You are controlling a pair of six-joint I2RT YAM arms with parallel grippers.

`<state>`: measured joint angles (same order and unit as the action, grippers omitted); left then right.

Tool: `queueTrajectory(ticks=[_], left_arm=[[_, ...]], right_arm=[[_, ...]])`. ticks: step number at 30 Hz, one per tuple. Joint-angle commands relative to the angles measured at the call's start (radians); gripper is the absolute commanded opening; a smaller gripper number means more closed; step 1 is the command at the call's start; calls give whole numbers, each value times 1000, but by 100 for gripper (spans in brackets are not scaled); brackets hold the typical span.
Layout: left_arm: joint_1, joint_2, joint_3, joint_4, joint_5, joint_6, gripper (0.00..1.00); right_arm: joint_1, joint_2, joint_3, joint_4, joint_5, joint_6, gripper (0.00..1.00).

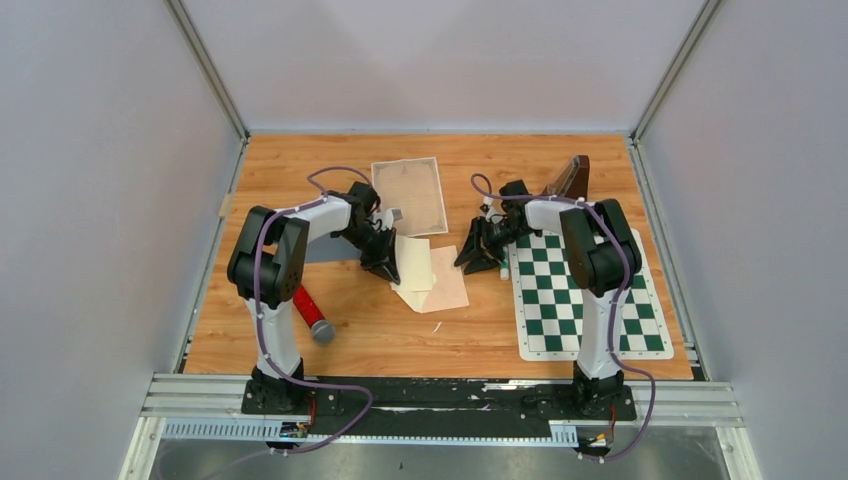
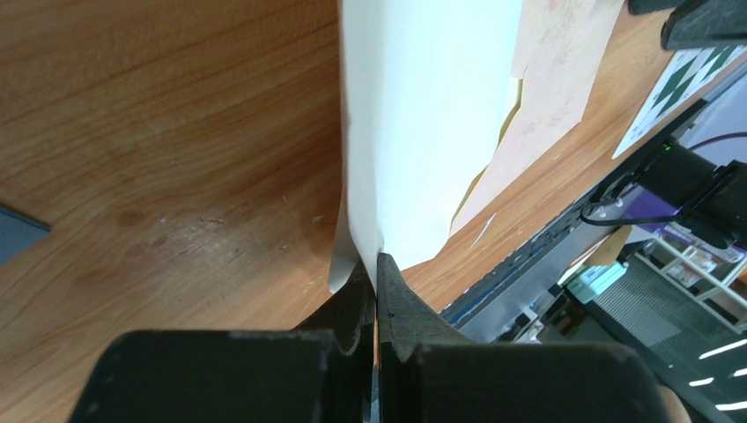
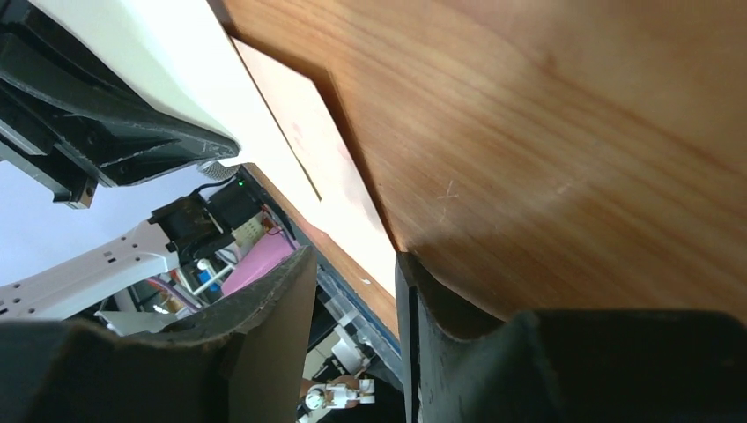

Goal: Place the letter into the envelope and seal it
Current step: Place the letter in the envelope.

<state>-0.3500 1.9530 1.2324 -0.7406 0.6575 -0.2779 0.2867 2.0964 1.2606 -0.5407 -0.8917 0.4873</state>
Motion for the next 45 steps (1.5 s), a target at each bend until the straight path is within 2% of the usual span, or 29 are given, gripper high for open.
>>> queueTrajectory(ticks=[1, 4, 10, 14, 19, 27, 29, 36, 42, 45], left_arm=[[-18, -31, -19, 18, -7, 65, 0], [-21, -30, -28, 29, -7, 72, 0], [-22, -11, -12, 23, -13, 102, 0], [-27, -4, 1, 24, -16, 104, 0], [-30, -3, 10, 20, -19, 110, 0], [-33, 12, 36, 13, -16, 121, 0], [-33, 19, 44, 8, -16, 123, 0], [-33, 6, 28, -35, -70, 114, 0], [-47, -131, -69, 26, -124, 53, 0], [-63, -144, -72, 21, -126, 53, 0]], right_arm=[[-3, -20, 56, -55, 108, -75, 39], [-1, 6, 73, -45, 74, -46, 36], [4, 45, 113, 3, -24, -2, 23], [20, 59, 125, 29, -69, 22, 20], [34, 50, 122, 39, -94, 36, 11], [56, 108, 125, 59, -17, 97, 6], [66, 136, 129, 62, 9, 130, 0], [69, 150, 63, 30, 114, 243, 0], [67, 141, 17, 29, 186, 301, 0], [68, 137, -4, 39, 206, 327, 0]])
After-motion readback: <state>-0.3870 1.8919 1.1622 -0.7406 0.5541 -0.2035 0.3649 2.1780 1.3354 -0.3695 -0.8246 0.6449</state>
